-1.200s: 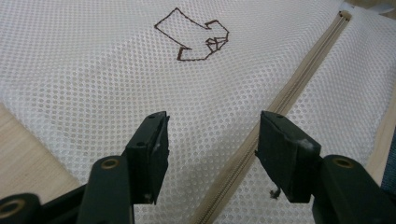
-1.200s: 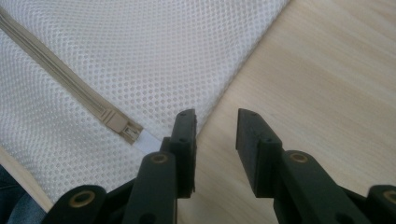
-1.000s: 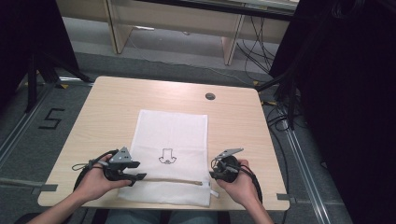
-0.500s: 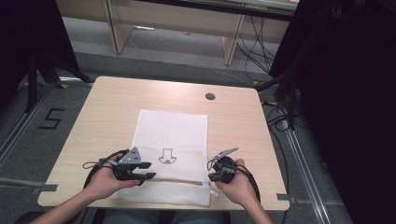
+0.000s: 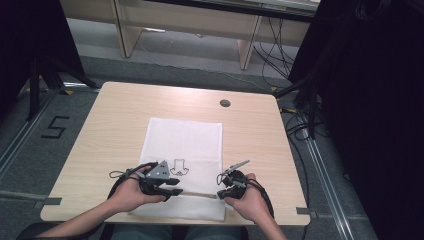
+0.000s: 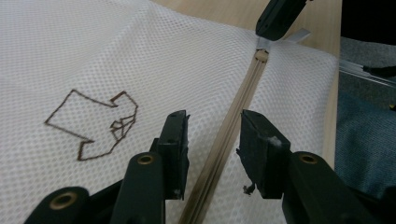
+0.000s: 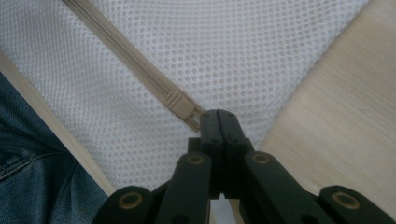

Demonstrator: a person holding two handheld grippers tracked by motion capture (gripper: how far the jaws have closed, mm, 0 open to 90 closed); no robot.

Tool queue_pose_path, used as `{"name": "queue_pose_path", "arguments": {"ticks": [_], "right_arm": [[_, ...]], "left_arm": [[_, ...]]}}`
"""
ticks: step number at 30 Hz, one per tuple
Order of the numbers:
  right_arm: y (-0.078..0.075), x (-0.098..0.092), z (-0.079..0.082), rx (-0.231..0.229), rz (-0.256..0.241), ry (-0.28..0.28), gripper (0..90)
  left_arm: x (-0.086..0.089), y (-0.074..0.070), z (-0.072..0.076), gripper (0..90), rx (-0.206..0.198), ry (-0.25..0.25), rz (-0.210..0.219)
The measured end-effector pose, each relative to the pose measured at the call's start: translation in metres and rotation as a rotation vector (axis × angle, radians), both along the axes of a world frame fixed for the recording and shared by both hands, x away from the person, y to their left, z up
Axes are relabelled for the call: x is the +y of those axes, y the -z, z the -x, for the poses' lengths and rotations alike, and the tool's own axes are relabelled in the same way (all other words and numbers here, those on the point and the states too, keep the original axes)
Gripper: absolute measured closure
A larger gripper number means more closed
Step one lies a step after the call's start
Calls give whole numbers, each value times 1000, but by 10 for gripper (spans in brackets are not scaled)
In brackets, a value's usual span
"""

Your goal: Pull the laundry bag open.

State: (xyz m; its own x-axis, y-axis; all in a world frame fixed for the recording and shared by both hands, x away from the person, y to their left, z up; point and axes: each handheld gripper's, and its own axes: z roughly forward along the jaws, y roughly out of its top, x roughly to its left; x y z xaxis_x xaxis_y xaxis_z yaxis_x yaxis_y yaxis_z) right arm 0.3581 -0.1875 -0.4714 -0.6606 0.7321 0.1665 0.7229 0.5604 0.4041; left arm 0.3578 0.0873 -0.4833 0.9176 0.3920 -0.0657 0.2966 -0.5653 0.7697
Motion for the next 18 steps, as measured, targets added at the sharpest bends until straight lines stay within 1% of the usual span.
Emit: {"name": "queue_pose_path", "arguments": {"ticks": [1,2,3,4,5,6,7,8,9,10,11,14,15,17,18], "right_arm": [[1,1,0,4,0,-2,900],[2,2,0,-1,2,-15,900],[3,3,1,7,13,-5,900],[5,3,0,3,17,-25,900],[6,4,1,18,24,-15,900],[6,4,1,18,24,-15,900],[9,5,1,22,34,-20,900],[8,5,1,30,36,-16,900],[8,6,2,39,42,-4,900],[8,6,2,39,42,-4,900],[9,5,1,19,43,-29,900],[9,5,1,20,44,-27,900],[9,5,1,23,44,-24,900],[9,5,1,21,38,-28,900],[9,5,2,25,33,-18,900]], "left_arm": [[-4,1,1,622,8,1,10],[-8,1,0,625,11,14,8],[-12,2,-1,630,11,26,-7],[-15,2,-1,636,16,26,-2],[-22,2,-2,639,27,36,1],[-22,2,-2,641,27,36,1],[-29,2,-5,643,30,51,2],[-29,2,-5,644,30,51,2],[-37,3,-6,644,37,70,2],[-37,3,-6,645,37,70,2],[-41,4,-6,646,47,70,0],[-51,5,-7,649,49,92,-12],[-56,7,-7,652,56,100,-14],[-59,7,-7,654,54,109,-22],[-61,8,-7,655,57,111,-25]]}}
